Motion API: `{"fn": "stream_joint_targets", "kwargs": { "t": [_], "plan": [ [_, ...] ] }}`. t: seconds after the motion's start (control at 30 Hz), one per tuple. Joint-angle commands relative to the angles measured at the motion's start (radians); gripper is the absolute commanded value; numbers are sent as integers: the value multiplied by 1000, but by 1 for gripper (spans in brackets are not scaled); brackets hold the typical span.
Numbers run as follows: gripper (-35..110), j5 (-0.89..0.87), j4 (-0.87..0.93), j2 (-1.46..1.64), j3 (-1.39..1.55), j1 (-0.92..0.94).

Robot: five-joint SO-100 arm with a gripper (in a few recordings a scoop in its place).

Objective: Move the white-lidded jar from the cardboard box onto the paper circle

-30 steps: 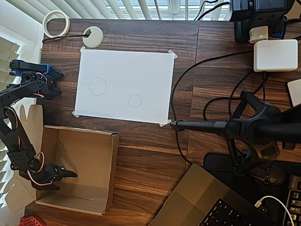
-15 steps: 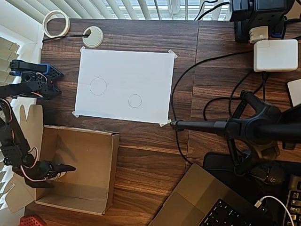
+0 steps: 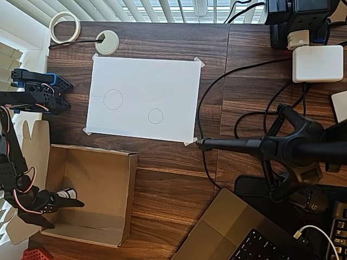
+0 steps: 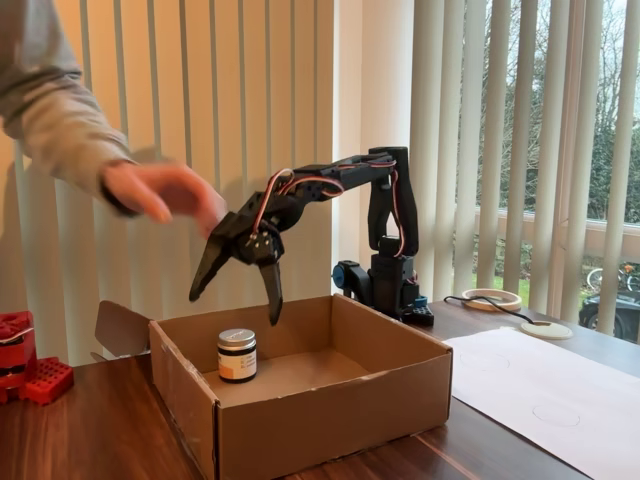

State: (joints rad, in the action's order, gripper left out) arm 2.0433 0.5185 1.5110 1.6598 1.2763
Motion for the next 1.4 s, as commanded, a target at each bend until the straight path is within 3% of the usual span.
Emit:
{"fn": "stream_joint_targets", "kwargs": {
  "t": [0.0,0.3,1.1,1.37],
  "plan": [
    [57,-14,0,164,-11,0],
    [57,-17,-179,193,100,3],
    [57,-87,-230,135,140,2],
    [55,-153,-262,-26,-25,-3]
  ]
}}
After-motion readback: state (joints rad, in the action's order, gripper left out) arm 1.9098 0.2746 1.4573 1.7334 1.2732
